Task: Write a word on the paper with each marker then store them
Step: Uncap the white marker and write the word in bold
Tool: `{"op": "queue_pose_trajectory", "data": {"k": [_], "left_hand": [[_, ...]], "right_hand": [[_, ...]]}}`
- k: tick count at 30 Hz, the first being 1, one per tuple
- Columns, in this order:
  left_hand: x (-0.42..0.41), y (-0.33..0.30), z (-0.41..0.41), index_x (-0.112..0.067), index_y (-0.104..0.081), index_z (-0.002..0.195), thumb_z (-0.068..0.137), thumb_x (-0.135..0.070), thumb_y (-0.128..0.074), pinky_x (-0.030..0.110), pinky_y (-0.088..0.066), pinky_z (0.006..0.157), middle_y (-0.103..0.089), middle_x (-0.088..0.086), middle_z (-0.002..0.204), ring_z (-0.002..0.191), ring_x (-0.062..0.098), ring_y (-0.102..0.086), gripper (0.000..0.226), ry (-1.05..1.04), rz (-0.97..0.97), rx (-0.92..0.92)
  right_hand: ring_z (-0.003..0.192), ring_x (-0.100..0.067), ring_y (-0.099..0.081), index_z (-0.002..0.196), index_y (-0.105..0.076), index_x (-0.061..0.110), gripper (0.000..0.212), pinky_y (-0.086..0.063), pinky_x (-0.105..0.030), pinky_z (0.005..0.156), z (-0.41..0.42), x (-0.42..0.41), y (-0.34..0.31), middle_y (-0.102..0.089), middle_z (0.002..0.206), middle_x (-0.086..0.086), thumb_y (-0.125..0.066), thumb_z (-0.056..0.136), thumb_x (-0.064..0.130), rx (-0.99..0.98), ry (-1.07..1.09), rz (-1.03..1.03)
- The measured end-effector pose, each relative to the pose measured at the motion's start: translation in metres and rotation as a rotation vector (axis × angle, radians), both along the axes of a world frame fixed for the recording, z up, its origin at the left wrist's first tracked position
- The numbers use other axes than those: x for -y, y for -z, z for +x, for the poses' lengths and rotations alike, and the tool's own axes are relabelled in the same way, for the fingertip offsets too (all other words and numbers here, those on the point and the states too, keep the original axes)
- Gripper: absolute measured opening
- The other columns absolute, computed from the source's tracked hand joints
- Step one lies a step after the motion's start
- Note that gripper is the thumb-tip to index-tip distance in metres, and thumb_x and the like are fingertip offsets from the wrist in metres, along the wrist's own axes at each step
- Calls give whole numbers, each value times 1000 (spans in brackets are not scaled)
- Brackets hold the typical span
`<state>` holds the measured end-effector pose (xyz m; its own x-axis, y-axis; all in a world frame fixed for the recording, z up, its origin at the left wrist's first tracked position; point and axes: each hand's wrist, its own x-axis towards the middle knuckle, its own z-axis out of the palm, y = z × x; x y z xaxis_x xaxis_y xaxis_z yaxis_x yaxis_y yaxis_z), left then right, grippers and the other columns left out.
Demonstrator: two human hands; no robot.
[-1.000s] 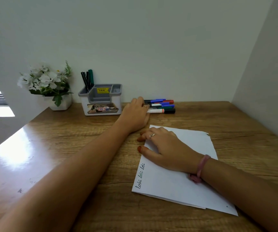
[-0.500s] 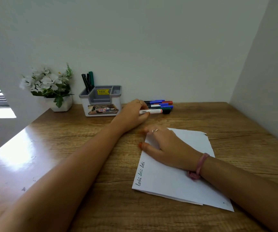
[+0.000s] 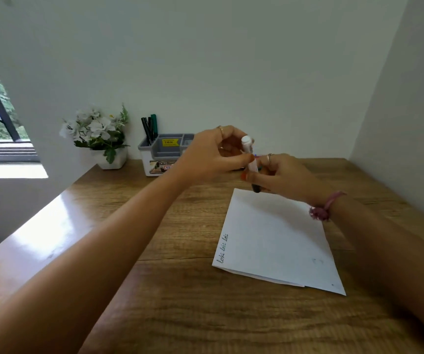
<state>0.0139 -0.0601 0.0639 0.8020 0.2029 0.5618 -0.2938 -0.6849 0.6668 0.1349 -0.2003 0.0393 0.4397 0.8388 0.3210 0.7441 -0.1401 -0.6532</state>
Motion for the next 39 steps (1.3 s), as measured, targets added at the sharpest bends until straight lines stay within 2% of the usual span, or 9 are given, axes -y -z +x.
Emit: {"op": "queue_pose_trajectory", "data": {"k": [2,5,8,10,13,17,21,27,39], "left_hand": [[2,3,-3,-17,-56,119,82,-19,-70,22,-54,83,-66,-3,107,94,6,-65,40,0,-27,-21],[0,21,-10,-17,-43,135,87,-28,-64,19,-49,91,-59,-7,122,107,0,-59,54,26,-76,-201],[2,38,-12,-18,-45,129,92,-27,-57,10,-47,79,-59,-18,102,90,-2,-60,40,34,160,-371],[7,42,-8,-19,-50,111,96,-26,-48,10,-39,62,-51,-18,81,69,-2,-51,17,-31,314,-352],[12,46,-4,-27,-40,97,100,-28,-39,11,-35,56,-45,-13,73,61,3,-45,3,-53,345,-353],[3,52,-3,-27,-44,96,99,-42,-33,20,-36,53,-52,-6,69,58,7,-47,18,-96,394,-377],[-3,54,0,-31,-48,79,97,-46,-35,23,-36,49,-55,-5,62,50,8,-46,27,-111,448,-328],[-6,56,3,-13,-59,81,95,-48,-38,25,-33,47,-51,-4,56,45,7,-41,43,-151,481,-307],[-7,59,4,-5,-60,79,93,-51,-41,30,-33,48,-54,5,58,46,12,-41,52,-187,506,-298]], "right_hand": [[57,-10,-60,74,-64,12,21,-52,-23,60,-6,-1,-2,-61,53,7,-62,88,27,-200,-4,61],[60,-9,-58,80,-64,12,17,-47,-23,64,-9,1,-4,-61,61,2,-58,89,26,-576,-48,164],[62,-12,-58,89,-67,15,26,-46,-22,60,-11,2,3,-63,67,-4,-52,91,35,-785,-114,147],[59,-13,-56,83,-68,14,30,-44,-24,57,-14,-1,9,-62,65,-4,-49,93,35,-821,-115,136],[62,-14,-54,90,-68,11,27,-45,-24,57,-13,-4,12,-58,70,-5,-49,93,30,-848,-127,144],[74,-17,-67,108,-64,4,32,-53,-24,64,-8,0,14,-68,84,-8,-49,95,28,-817,-174,78],[89,-24,-70,112,-62,2,30,-56,-26,74,-8,1,15,-71,95,-13,-49,95,23,-901,-219,99],[93,-26,-70,114,-60,2,37,-57,-26,73,-12,5,13,-71,103,-16,-55,84,24,-1007,-254,81],[100,-25,-68,124,-53,-4,51,-56,-31,85,-11,6,14,-64,118,-23,-56,81,23,-1132,-272,46]]}}
